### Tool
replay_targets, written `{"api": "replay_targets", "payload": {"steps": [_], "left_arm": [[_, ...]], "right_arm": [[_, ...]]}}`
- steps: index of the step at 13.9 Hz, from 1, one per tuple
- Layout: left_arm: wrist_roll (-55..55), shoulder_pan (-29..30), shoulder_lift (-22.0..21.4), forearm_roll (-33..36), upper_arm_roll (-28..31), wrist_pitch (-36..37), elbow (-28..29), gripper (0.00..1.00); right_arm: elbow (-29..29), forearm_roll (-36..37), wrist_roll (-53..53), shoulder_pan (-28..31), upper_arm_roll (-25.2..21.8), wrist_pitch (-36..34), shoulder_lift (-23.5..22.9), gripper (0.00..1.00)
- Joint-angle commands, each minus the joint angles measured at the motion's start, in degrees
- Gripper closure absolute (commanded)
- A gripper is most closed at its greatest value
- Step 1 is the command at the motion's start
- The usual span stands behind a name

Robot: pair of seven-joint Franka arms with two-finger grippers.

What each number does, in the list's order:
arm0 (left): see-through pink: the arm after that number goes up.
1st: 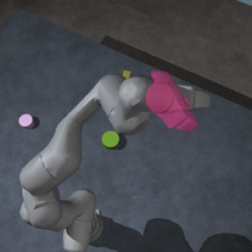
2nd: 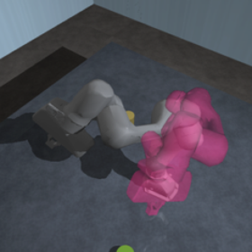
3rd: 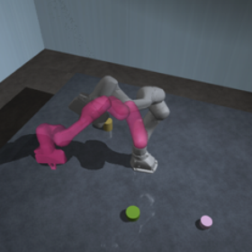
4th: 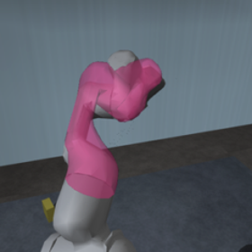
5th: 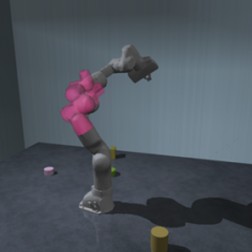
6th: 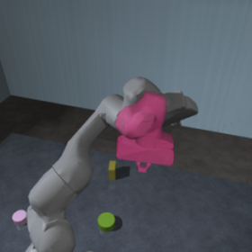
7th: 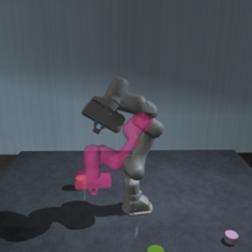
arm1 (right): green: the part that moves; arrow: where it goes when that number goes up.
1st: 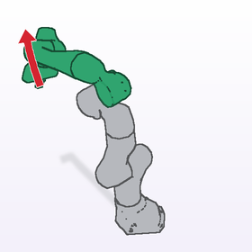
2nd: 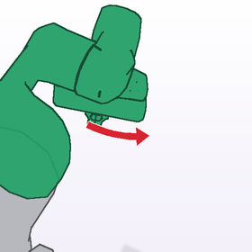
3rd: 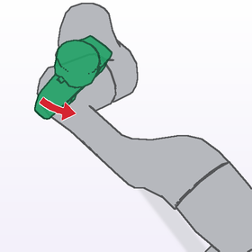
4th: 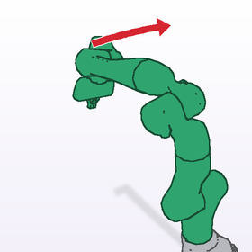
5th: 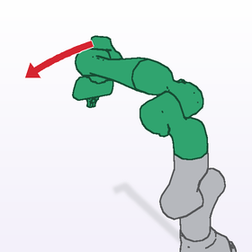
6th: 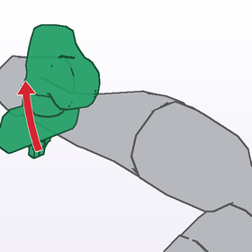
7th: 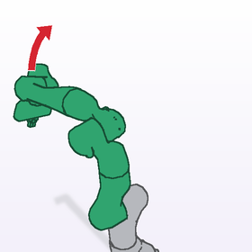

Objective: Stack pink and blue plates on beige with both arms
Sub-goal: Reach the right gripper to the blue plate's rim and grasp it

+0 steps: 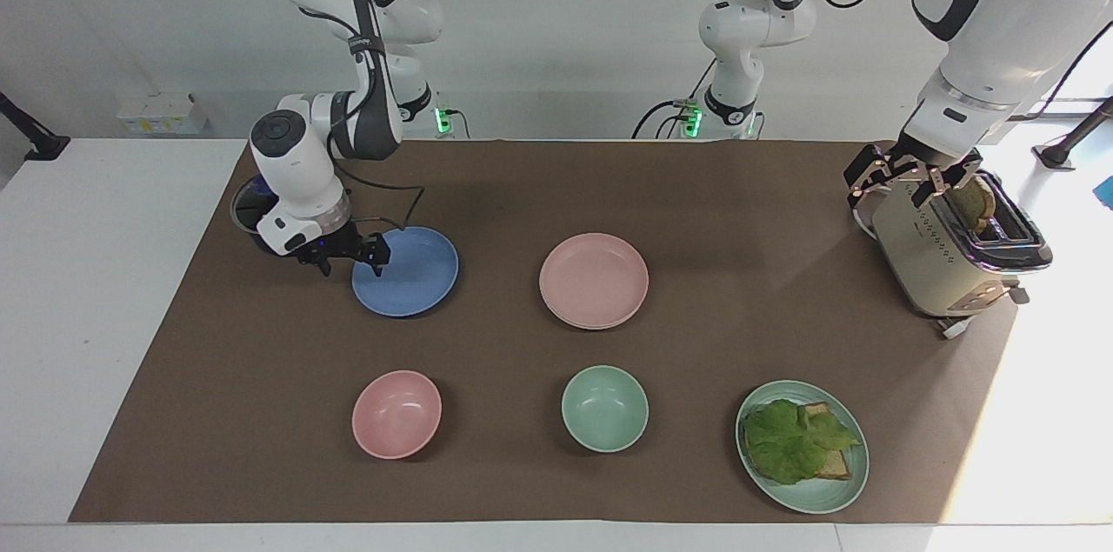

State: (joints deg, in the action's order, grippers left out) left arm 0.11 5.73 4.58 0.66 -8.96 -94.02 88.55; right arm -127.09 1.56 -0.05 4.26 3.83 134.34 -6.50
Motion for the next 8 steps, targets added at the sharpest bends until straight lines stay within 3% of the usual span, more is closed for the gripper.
{"api": "replay_targets", "payload": {"steps": [1,2,5,7,8], "left_arm": [[0.24,0.24,-0.36,0.75,-0.18,0.95,-0.14,0.00],[0.24,0.24,-0.36,0.75,-0.18,0.95,-0.14,0.00],[0.24,0.24,-0.36,0.75,-0.18,0.95,-0.14,0.00],[0.24,0.24,-0.36,0.75,-0.18,0.95,-0.14,0.00],[0.24,0.24,-0.36,0.75,-0.18,0.95,-0.14,0.00]], "right_arm": [[-4.20,-1.29,3.04,1.54,0.21,5.74,0.09,0.16],[-4.91,-2.08,3.30,1.37,0.21,6.54,-0.18,0.21],[-4.92,-2.44,4.97,1.37,0.30,6.12,-0.18,0.56],[-4.31,-4.97,4.80,1.11,0.22,5.85,-0.53,0.99],[-4.13,-6.21,4.97,1.19,0.21,5.76,-0.53,1.00]]}}
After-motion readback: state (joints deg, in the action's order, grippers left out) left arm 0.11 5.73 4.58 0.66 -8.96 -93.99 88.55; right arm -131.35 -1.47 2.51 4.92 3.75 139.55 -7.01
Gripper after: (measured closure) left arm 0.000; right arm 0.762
